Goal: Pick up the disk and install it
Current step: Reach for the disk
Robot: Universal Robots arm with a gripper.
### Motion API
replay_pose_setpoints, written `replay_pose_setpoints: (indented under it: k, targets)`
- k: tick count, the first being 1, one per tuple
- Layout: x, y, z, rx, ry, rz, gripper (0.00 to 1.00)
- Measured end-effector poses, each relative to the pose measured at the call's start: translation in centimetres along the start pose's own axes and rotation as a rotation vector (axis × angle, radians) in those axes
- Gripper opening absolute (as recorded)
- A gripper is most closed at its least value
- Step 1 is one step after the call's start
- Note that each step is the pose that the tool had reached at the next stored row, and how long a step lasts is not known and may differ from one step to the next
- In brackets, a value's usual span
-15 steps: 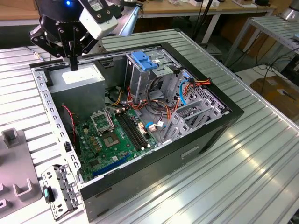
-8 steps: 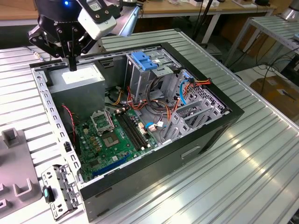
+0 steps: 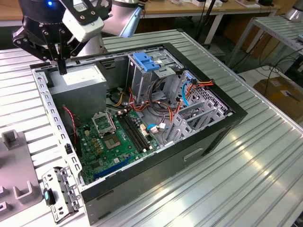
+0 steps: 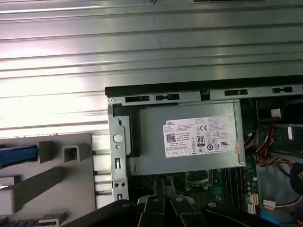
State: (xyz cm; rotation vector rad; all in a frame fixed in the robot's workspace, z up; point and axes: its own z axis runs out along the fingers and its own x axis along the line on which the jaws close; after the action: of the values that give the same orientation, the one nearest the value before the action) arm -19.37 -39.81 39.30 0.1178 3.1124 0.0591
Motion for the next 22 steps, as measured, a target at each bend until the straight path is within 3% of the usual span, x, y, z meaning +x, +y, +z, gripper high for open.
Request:
replay_pose_setpoints:
  k: [3,22]
  targets:
    - [0.32,0.13,-0.01,0.0053,-0.0003,0.000,0.11]
    - [2.69,-0.02,-0.04,0.0056,0.0037,0.000,0.11]
